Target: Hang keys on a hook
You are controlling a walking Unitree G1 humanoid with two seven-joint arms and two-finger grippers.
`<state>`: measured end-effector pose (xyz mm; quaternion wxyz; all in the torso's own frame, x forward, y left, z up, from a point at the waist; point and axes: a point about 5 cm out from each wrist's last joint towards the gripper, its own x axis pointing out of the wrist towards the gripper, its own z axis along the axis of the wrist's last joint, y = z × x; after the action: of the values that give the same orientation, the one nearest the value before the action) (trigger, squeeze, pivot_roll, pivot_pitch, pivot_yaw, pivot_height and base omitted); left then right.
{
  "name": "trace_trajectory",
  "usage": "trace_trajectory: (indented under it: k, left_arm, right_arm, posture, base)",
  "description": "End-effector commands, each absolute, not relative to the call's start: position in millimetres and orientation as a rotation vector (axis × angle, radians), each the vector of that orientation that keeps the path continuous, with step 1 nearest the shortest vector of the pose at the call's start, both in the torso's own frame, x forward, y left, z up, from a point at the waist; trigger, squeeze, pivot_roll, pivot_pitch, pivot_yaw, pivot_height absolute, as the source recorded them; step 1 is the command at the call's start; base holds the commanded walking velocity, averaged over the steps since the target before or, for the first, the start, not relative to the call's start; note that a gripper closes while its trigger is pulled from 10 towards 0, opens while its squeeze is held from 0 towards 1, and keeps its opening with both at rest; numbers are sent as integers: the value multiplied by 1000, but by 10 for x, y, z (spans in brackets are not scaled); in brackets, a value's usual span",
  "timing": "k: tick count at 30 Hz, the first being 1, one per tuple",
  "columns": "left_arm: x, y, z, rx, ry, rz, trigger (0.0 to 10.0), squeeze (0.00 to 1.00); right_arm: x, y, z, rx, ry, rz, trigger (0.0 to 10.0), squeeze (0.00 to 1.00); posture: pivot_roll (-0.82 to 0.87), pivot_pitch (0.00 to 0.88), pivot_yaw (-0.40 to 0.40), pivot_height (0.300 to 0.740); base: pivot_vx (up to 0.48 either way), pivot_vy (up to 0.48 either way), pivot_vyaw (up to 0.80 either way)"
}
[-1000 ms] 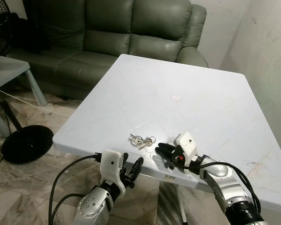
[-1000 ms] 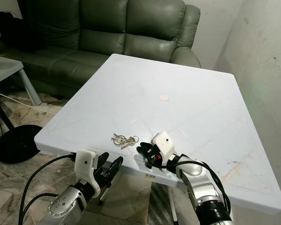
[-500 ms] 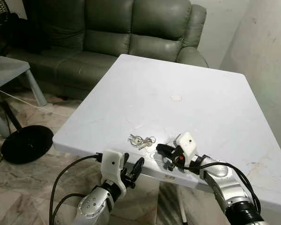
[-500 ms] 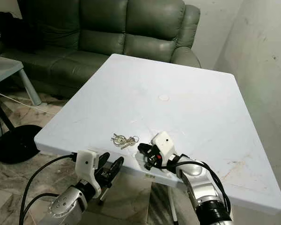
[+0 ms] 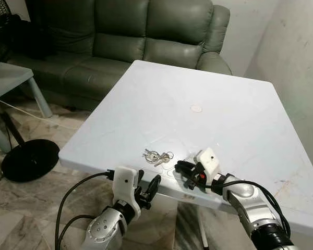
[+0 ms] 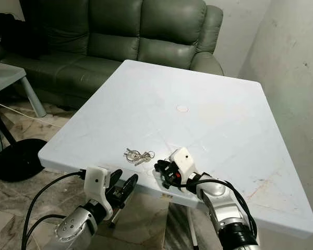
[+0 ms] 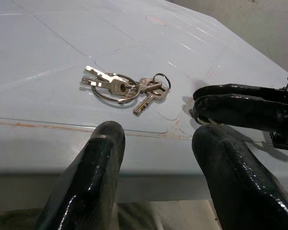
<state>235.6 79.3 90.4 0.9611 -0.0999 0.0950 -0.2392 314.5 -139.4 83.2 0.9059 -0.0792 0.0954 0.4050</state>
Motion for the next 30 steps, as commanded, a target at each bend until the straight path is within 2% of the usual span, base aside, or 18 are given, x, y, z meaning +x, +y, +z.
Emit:
trace_trajectory:
  k: [1, 11, 18, 23, 27, 30]
  left_arm:
    - [2369, 758, 965, -199, 172, -495, 10000, 0]
    - [2375, 754, 968, -196, 168, -496, 10000, 0]
    - [2419, 770, 988, -207, 156, -468, 10000, 0]
    - [2577, 850, 1014, -227, 135, -367, 10000, 0]
    - [2738, 927, 1063, -236, 107, -293, 10000, 0]
    - [2916, 1074, 1121, -238, 70, -215, 10000, 0]
  right_arm:
    - [3148, -1427, 845, -156, 190, 835, 0, 0]
    - [3180, -1435, 886, -167, 153, 805, 0, 0]
    - [3254, -1466, 1015, -34, 77, 701, 0, 0]
    - [3359, -1477, 1295, 167, -92, 518, 0, 0]
    - [3359, -1456, 1396, 208, -165, 444, 0, 0]
    - [3328, -1423, 1410, 173, -197, 376, 0, 0]
  posture:
    - [74, 53, -73, 740]
    - [75, 49, -73, 740]
    - [77, 47, -76, 740]
    - [73, 30, -74, 740]
    - [66, 0, -71, 740]
    - [59, 0, -65, 740]
  base:
    - [0, 0, 0]
    - [0, 0, 0]
    - [0, 0, 0]
    - [0, 0, 0]
    - [0, 0, 0]
    - [0, 0, 0]
